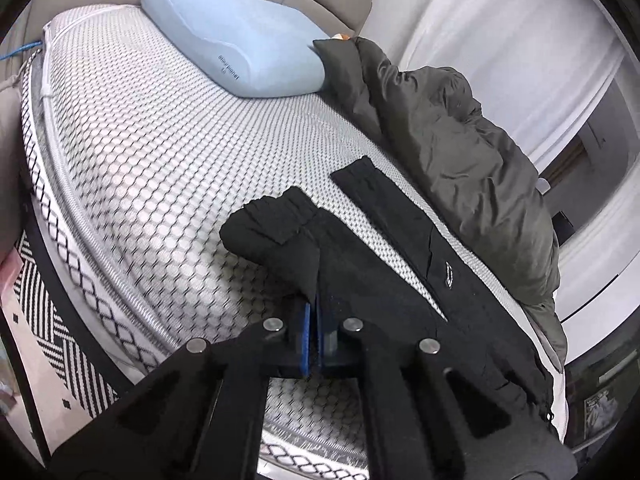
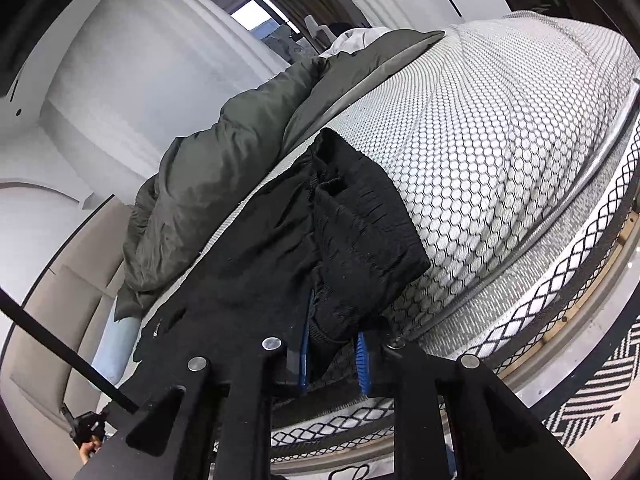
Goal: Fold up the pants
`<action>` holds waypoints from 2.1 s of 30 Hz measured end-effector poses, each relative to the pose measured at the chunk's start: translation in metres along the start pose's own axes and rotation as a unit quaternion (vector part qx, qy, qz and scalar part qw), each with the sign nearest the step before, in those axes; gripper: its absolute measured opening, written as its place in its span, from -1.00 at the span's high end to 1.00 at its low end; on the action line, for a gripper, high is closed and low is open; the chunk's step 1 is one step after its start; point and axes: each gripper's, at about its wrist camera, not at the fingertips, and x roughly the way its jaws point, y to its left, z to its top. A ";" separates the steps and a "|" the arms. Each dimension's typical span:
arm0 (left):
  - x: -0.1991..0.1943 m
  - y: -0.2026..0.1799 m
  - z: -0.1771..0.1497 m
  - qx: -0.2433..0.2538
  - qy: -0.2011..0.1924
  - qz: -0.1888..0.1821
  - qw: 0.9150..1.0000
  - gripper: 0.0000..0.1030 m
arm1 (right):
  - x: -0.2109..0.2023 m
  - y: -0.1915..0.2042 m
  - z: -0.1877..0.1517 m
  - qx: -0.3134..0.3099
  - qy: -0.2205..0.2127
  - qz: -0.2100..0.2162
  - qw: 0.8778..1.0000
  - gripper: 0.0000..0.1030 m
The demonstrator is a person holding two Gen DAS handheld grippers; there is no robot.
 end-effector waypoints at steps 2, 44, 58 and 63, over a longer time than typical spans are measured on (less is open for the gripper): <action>0.003 -0.006 0.007 0.000 -0.004 -0.001 1.000 1.00 | -0.003 0.009 0.006 -0.005 -0.009 0.001 1.000 0.67; 0.171 -0.196 0.084 0.058 0.047 -0.015 0.997 -0.97 | 0.164 0.137 0.126 0.008 -0.009 -0.018 1.000 -0.99; 0.216 -0.158 0.012 -0.037 0.164 -0.063 0.984 -0.94 | 0.157 0.094 0.067 0.099 0.035 0.089 0.990 -0.99; 0.237 -0.161 0.013 -0.044 0.157 -0.041 0.986 -0.57 | 0.180 0.086 0.068 0.115 0.071 0.066 0.989 -0.92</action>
